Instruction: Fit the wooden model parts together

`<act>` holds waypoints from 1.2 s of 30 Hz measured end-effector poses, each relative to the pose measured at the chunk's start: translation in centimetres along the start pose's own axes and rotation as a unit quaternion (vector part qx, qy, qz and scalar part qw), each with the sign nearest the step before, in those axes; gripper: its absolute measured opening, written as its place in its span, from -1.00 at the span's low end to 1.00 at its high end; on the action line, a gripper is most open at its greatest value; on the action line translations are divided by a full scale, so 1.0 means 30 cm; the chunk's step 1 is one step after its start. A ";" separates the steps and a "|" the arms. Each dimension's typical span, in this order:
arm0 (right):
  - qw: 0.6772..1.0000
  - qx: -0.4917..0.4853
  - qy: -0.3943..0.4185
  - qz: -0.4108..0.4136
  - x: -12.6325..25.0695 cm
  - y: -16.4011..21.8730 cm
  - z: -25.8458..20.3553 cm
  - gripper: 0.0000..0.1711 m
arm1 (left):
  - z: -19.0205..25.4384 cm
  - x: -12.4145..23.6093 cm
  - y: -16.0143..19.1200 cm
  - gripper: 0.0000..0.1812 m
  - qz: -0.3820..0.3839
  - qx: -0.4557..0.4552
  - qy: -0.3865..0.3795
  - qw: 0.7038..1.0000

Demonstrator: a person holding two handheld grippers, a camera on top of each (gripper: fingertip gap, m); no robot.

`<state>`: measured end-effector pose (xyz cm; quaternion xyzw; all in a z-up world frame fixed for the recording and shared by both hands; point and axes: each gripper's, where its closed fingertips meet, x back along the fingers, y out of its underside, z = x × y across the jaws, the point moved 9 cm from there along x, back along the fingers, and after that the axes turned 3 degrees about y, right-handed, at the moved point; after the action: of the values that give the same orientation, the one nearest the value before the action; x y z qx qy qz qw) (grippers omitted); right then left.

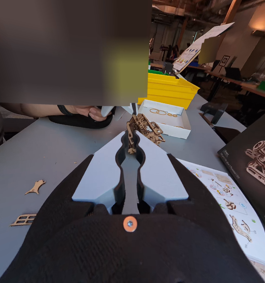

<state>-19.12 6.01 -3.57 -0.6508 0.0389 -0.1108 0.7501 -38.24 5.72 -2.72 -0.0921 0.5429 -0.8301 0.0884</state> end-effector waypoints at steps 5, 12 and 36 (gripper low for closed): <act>0.999 0.028 0.000 -0.032 -0.018 0.015 -0.015 -0.94 | 0.012 -0.016 0.013 -0.98 -0.025 -0.020 -0.003 0.999; 0.999 0.021 -0.002 -0.047 -0.021 0.030 -0.009 -0.94 | 0.002 0.001 0.000 -0.98 -0.010 -0.015 -0.009 1.000; 0.971 -0.077 -0.117 -0.195 -0.112 0.140 -0.072 -0.69 | -0.016 0.038 -0.027 -0.99 0.020 -0.015 -0.027 0.999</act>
<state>-22.32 5.19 -8.33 -0.7100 -0.1685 -0.1742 0.6612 -39.51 6.19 -2.10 -0.1053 0.5542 -0.8172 0.1179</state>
